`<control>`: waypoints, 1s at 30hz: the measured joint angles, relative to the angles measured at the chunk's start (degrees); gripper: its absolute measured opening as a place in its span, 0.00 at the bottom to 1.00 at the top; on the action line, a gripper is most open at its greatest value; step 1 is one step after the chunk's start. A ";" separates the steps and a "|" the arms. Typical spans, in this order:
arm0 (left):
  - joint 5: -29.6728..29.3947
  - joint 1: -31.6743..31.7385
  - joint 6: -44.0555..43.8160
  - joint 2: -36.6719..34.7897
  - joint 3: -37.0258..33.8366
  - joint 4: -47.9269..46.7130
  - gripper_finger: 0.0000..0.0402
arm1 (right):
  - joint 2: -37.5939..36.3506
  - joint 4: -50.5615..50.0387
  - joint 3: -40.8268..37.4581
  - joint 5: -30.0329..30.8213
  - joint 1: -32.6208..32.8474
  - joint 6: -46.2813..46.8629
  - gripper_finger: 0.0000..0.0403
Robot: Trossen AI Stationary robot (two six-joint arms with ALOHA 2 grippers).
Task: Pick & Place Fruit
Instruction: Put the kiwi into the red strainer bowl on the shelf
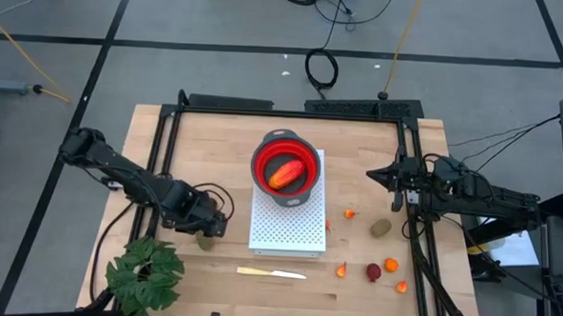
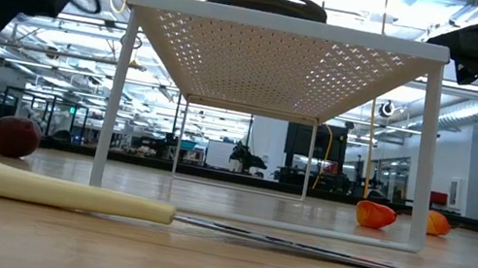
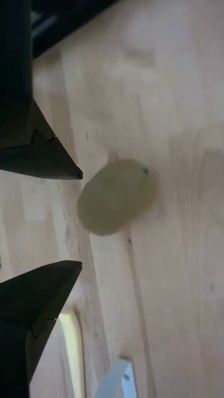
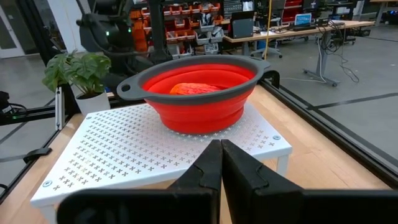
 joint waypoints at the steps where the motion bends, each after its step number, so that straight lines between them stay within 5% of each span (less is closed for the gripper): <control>1: 0.21 -0.33 -1.13 0.06 -0.77 0.58 0.56 | 0.00 0.02 0.00 0.00 0.00 0.00 0.01; 30: -1.45 -3.06 -26.02 0.10 -6.99 8.43 0.56 | 0.00 0.02 0.00 0.00 0.00 0.01 0.01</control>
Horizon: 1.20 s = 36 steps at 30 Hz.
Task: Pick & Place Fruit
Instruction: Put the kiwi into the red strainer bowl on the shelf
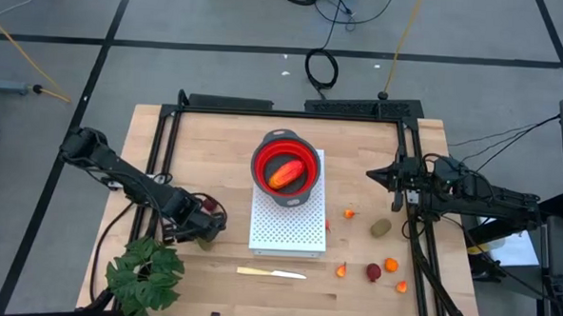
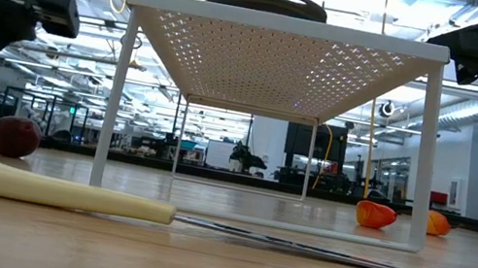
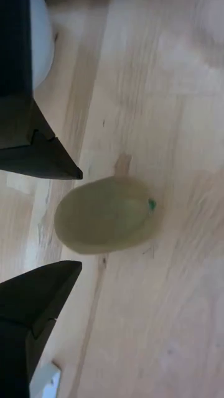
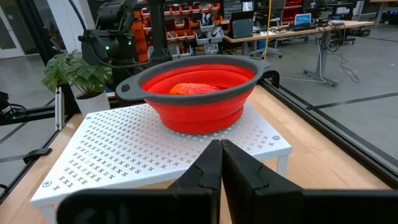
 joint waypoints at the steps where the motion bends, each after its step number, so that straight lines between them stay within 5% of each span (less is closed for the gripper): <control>1: -0.04 -0.11 -0.53 0.00 0.00 0.00 0.56 | 0.00 0.00 0.00 0.00 0.00 0.01 0.01; 36: -0.99 -0.22 1.03 9.92 0.11 6.74 0.56 | -0.02 0.02 0.00 0.02 0.00 -0.01 0.01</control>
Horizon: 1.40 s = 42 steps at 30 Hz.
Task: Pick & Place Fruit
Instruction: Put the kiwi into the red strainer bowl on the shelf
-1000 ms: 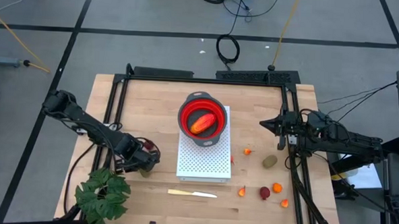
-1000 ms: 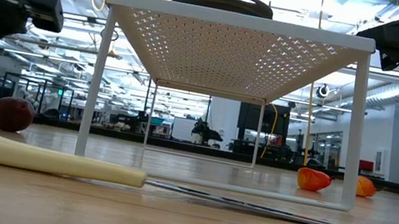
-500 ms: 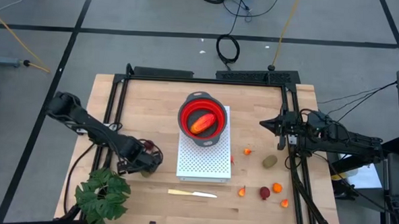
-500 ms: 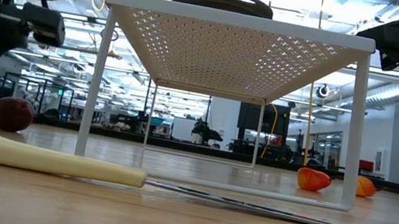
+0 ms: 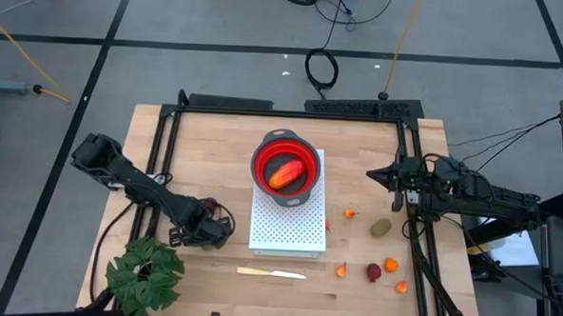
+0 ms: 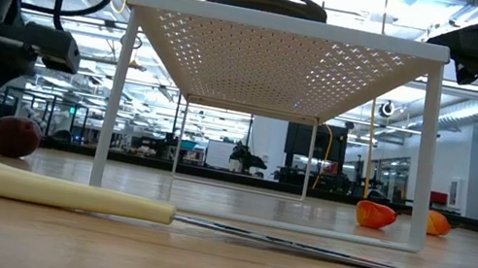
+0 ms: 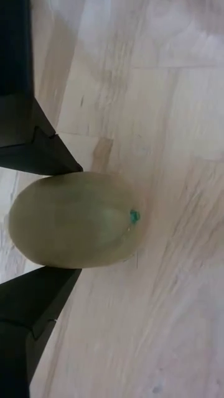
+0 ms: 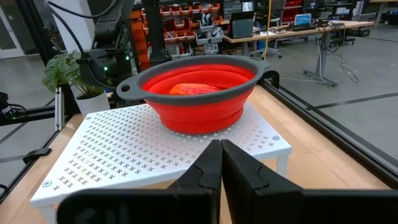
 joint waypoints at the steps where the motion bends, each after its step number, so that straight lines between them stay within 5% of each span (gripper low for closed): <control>1: 0.00 -0.02 0.45 0.40 0.00 0.20 0.56 | 0.00 0.00 0.00 0.00 0.00 0.00 0.01; 12: -1.34 -0.01 -0.68 1.40 -0.02 0.54 0.56 | 0.00 -0.02 0.00 0.00 0.00 0.00 0.01; 25: -1.68 0.05 11.51 1.42 -0.07 0.58 0.56 | 0.00 -0.02 0.00 0.00 0.00 0.00 0.01; 34: -2.47 0.00 15.99 1.42 -0.04 0.67 0.43 | 0.00 -0.02 0.00 0.00 0.00 0.00 0.01; 42: -4.77 0.12 21.19 -1.34 -0.28 0.72 0.54 | 0.00 -0.02 0.00 0.00 0.00 0.02 0.01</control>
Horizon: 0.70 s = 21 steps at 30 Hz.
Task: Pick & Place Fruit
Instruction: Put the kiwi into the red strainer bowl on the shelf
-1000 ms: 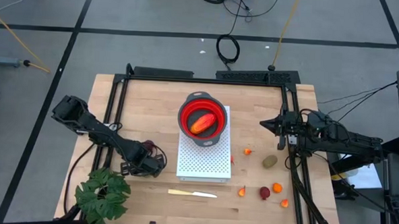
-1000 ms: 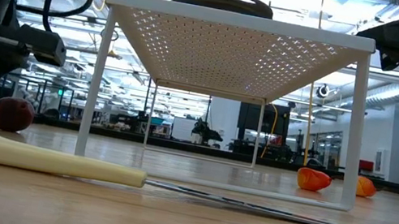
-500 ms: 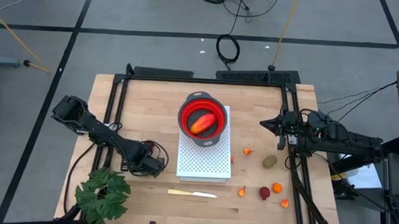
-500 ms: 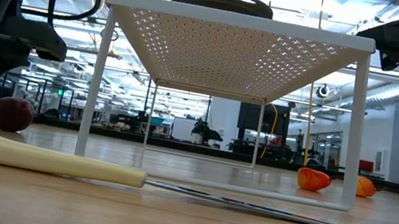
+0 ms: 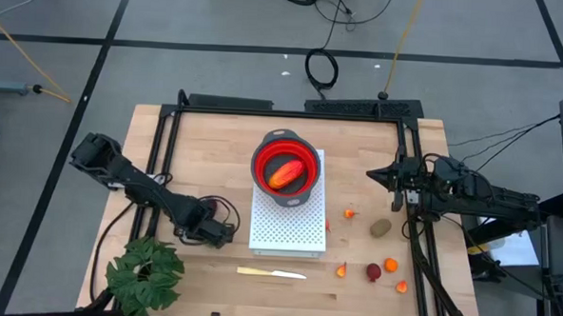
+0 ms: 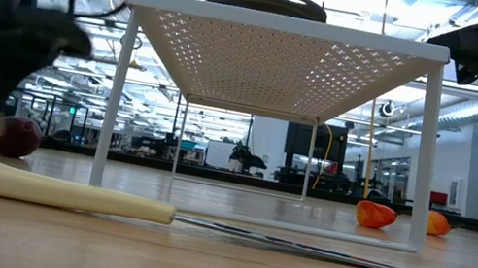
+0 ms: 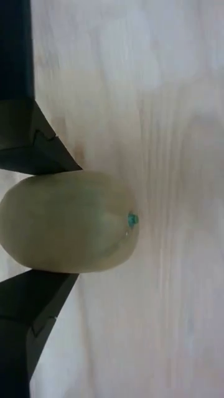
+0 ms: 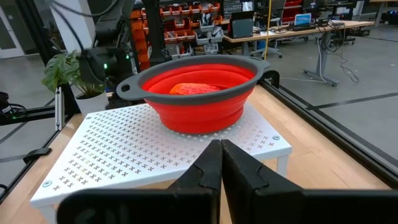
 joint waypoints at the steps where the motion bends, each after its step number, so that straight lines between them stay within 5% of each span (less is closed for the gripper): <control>1: -0.74 -0.03 0.73 -1.00 0.01 0.08 0.54 | 0.00 0.00 0.00 0.00 0.00 0.00 0.01; 9: -11.11 -0.08 7.15 -11.85 0.03 -0.01 0.42 | 0.00 0.00 0.00 0.00 0.00 0.00 0.01; 21: -30.39 -0.08 29.73 -29.97 0.12 10.81 0.49 | 0.00 0.00 0.00 0.00 0.00 0.00 0.01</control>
